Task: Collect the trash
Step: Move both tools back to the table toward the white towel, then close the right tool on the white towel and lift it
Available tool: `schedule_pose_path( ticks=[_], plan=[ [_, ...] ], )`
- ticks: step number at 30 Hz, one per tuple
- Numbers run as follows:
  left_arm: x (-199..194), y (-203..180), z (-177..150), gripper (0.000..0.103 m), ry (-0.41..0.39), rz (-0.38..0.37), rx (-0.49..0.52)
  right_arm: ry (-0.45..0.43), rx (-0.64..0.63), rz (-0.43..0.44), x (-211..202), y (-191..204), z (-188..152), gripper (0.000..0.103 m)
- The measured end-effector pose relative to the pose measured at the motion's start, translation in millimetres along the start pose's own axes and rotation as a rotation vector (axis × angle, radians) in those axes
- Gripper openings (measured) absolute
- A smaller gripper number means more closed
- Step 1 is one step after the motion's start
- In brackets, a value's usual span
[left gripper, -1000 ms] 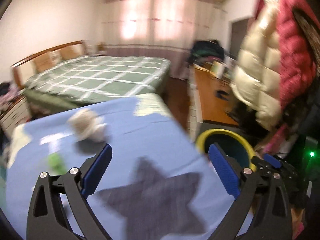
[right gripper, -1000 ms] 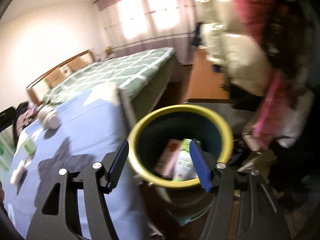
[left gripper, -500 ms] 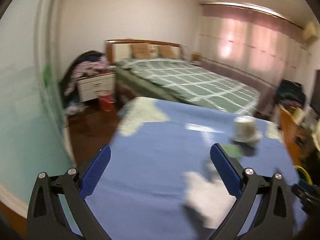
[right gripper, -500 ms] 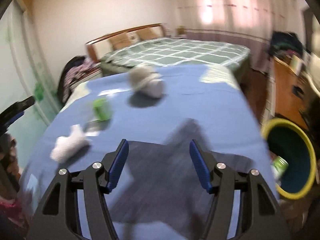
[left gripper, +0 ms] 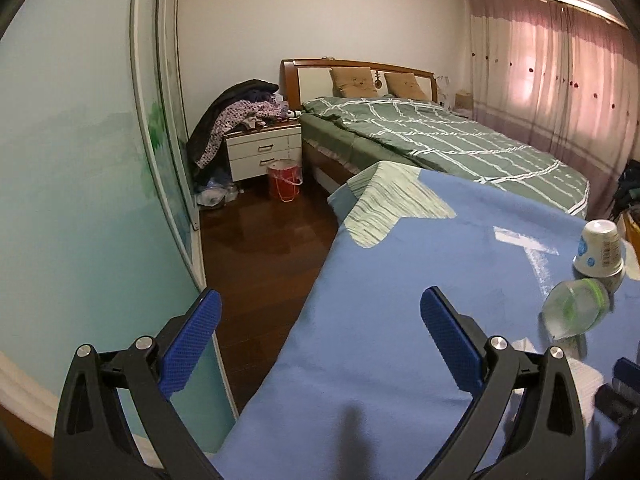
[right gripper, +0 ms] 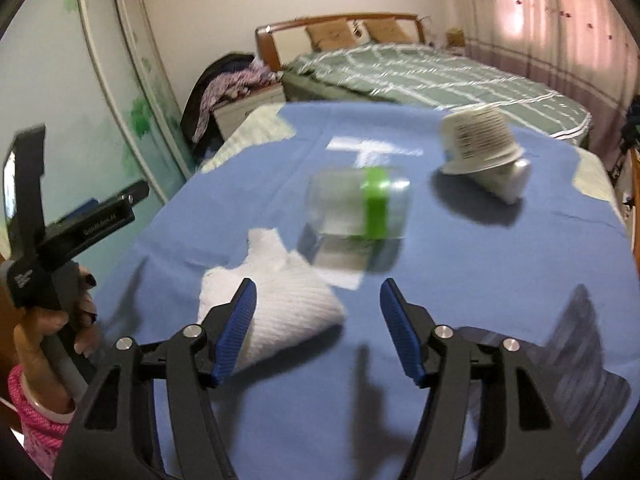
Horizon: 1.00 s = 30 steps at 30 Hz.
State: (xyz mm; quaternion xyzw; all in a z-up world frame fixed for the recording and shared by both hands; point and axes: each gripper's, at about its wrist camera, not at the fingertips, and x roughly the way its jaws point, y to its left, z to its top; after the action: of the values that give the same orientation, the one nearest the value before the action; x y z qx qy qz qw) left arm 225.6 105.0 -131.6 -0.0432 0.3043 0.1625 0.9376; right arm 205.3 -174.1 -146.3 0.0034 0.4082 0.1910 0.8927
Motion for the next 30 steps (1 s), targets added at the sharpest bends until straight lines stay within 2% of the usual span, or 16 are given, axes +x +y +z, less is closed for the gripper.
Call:
schedule_pose_path(
  ticks=[7, 10, 12, 15, 18, 23, 30],
  plan=[
    [-4.6, -8.7, -0.3, 0.098, 0.022, -0.004, -0.008, 0.083, -0.059, 0.006, 24.6, 19.2, -8.2, 0.065],
    [-4.6, -10.2, -0.4, 0.098, 0.020, -0.003, -0.006, 0.085, -0.069, -0.009, 26.8, 19.3, -9.5, 0.051],
    [-5.9, -12.1, -0.6, 0.098, 0.015, -0.001, 0.003, 0.083, -0.072, -0.001, 26.2, 18.8, -9.9, 0.036],
    [-7.1, -14.6, -0.9, 0.098, 0.010, 0.002, 0.015, 0.082, -0.075, 0.014, 25.5, 18.7, -11.8, 0.020],
    [-7.2, -14.9, -1.1, 0.098, 0.008, 0.003, 0.017, 0.078, -0.059, 0.027, 21.7, 15.6, -13.8, 0.016],
    [-8.6, -15.7, -1.0, 0.098, 0.008, 0.004, 0.020, 0.045, -0.021, 0.028, 3.5, 5.7, -15.7, 0.016],
    [-10.2, -17.4, -0.7, 0.098, 0.003, 0.006, 0.029, -0.063, 0.070, -0.071, -43.7, -42.8, -22.7, 0.016]
  ],
)
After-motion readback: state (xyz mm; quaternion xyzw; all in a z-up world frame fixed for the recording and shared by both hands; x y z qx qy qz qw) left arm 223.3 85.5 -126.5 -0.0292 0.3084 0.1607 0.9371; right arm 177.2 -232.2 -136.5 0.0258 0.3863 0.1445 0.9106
